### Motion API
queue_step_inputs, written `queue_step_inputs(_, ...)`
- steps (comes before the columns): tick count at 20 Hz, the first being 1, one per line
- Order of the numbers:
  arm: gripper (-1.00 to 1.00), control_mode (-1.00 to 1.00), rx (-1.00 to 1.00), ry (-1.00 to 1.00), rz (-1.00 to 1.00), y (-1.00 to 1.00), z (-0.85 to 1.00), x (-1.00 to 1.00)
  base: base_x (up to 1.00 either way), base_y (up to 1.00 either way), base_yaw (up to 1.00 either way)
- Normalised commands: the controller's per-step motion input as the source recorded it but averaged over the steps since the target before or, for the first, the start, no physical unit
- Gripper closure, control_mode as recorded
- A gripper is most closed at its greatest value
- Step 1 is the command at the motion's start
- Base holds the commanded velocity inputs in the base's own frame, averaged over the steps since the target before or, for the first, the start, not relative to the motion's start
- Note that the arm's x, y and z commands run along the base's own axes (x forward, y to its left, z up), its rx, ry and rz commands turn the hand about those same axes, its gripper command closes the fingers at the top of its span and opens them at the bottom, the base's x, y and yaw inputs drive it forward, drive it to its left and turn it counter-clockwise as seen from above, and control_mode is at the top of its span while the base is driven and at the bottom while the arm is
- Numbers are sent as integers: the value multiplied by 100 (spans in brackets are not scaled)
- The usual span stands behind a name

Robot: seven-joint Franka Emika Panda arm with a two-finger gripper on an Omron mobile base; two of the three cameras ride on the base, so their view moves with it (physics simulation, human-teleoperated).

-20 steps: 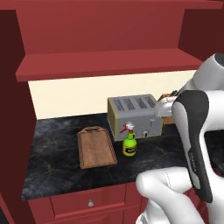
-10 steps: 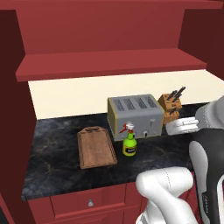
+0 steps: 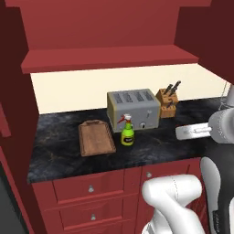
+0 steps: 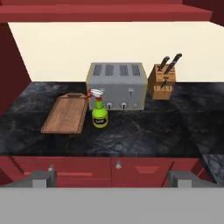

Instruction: Grab the spray bottle from the cabinet, then place it next to the cutting board for sanitizing. Then grab the dish brush from the countertop next to the sink and place it next to the cutting board.

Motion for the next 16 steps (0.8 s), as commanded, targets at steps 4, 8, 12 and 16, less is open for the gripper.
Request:
queue_step_inputs(4,-100,100,0,0,0,0,0,0,-100,31,-2)
queue_step_inputs(8,-100,100,0,0,0,0,0,0,-100,69,-2)
queue_step_inputs(12,-100,100,0,0,0,0,0,0,-53,83,-11)
queue_step_inputs(16,-100,100,0,0,0,0,0,0,-44,38,-69)
